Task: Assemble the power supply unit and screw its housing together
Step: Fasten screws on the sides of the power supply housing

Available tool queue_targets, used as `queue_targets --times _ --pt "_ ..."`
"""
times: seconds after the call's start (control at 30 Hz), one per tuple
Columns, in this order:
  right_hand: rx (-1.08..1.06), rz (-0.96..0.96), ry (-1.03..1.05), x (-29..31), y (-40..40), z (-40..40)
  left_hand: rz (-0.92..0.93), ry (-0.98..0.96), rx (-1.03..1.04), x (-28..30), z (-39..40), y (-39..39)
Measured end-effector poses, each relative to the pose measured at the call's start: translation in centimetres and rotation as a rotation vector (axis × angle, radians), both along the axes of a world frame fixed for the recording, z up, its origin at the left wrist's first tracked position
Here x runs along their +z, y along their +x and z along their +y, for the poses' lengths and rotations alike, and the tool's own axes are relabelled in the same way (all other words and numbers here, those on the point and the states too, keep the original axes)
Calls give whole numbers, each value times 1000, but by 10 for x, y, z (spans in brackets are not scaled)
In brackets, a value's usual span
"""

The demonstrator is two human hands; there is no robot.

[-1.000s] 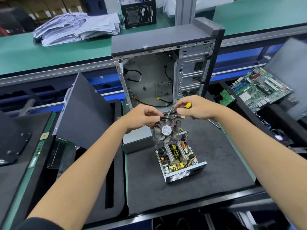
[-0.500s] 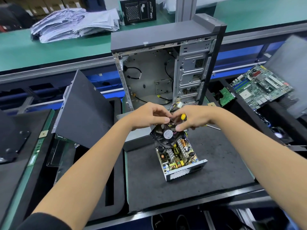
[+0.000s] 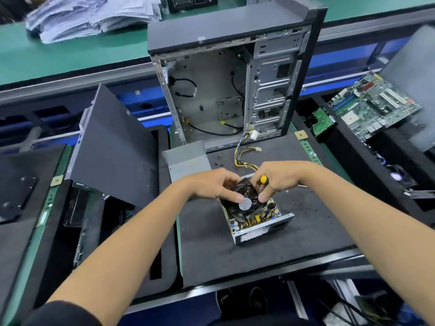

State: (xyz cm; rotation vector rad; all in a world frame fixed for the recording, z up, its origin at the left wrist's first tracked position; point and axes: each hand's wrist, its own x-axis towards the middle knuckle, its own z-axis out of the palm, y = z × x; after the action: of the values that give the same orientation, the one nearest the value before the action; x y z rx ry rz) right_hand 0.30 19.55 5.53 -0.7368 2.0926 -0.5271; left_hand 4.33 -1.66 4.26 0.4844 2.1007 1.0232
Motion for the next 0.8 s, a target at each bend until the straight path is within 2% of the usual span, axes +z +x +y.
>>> queue_targets --times 0.1,0.27,0.5,0.8 --pt "38 -100 161 -8 3 0 18 -30 -34 -1 8 5" --pt "63 -3 384 -17 0 6 135 -195 -167 -9 24 11" --pt "33 54 414 -30 5 11 158 -283 -195 -22 36 21" --pt "85 112 425 -28 13 8 203 -267 -181 -35 46 27"
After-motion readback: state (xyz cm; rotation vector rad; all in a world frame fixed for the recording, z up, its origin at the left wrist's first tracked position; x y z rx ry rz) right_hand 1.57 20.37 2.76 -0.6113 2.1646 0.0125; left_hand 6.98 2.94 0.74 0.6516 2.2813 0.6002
